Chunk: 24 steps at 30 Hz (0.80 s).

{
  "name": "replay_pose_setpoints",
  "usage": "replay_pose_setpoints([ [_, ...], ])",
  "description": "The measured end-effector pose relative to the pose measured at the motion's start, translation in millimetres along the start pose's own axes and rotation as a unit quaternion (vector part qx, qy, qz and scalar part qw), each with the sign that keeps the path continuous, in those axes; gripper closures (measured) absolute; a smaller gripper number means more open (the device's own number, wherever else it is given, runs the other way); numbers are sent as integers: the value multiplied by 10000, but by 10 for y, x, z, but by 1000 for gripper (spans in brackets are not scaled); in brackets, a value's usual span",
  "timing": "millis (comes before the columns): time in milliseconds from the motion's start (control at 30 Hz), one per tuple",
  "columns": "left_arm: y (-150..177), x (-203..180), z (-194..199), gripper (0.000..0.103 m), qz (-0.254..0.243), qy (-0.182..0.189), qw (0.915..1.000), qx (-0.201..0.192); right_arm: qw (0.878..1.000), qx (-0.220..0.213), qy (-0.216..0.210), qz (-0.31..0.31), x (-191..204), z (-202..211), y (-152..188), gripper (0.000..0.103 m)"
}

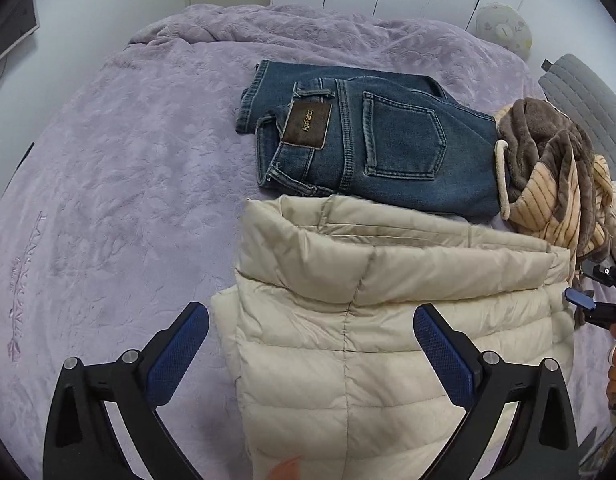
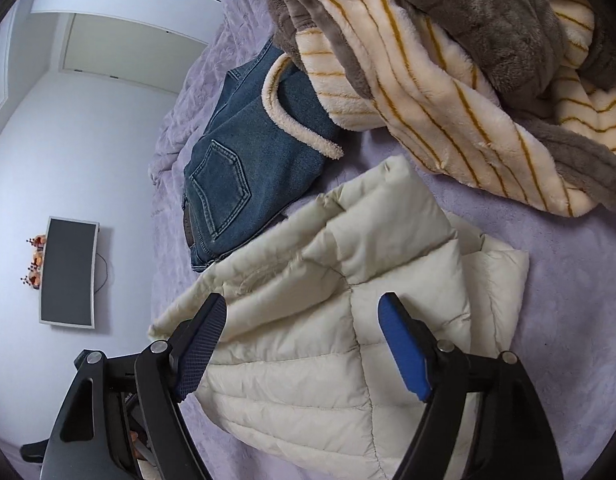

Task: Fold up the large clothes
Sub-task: 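Lay the folded hem on the jacket and open both tools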

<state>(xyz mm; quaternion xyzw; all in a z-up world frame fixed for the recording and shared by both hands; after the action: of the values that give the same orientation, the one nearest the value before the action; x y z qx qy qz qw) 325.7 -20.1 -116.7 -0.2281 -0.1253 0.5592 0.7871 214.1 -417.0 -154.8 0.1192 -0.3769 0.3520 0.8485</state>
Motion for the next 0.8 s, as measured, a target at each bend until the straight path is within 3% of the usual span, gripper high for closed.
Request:
replay_pose_setpoints([
  [67, -25, -20, 30, 1, -52, 59, 9999, -132, 9998, -43, 134, 151, 6, 8, 3, 48],
  [100, -40, -32, 15, 11, -77, 129, 9998, -160, 9992, -68, 259, 298, 26, 5, 2, 54],
  [133, -54, -56, -39, 21, -117, 218, 9996, -119, 9980, -88, 404, 468, 57, -24, 2, 66],
  [200, -82, -89, -257, 51, -86, 240, 9996, 115, 9950, -100, 658, 747, 102, -103, -9, 72],
  [267, -95, -88, -527, 64, 45, 160, 9995, 263, 9918, -136, 920, 878, 103, -205, -34, 73],
  [400, -133, -43, -990, 64, 439, 13, 9983, 391, 9848, -210, 1398, 1007, -4, -458, -104, 73],
  [500, -179, -87, -1187, 64, 403, -117, 9986, 336, 9815, -269, 1630, 965, -149, -635, -190, 74],
  [633, -247, -144, -1368, 63, 250, -156, 9990, 323, 9813, -355, 1717, 796, -334, -798, -313, 78],
  [800, -256, -88, -1455, 62, 413, -6, 9986, 342, 9799, -398, 1782, 804, -414, -903, -373, 78],
])
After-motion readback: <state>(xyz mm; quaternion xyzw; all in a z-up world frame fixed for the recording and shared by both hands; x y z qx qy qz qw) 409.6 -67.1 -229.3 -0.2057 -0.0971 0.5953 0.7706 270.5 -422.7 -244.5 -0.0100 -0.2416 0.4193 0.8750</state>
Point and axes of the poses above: each gripper's, at about its wrist camera, not at the fingertips, and z roughly against the way its jaws point, x to its left, y to its underside, the point moved 1 cm from there along -z, roughly the way its jaws point, and after that the axes turned 8 degrees about -z, right-handed, at the moved point
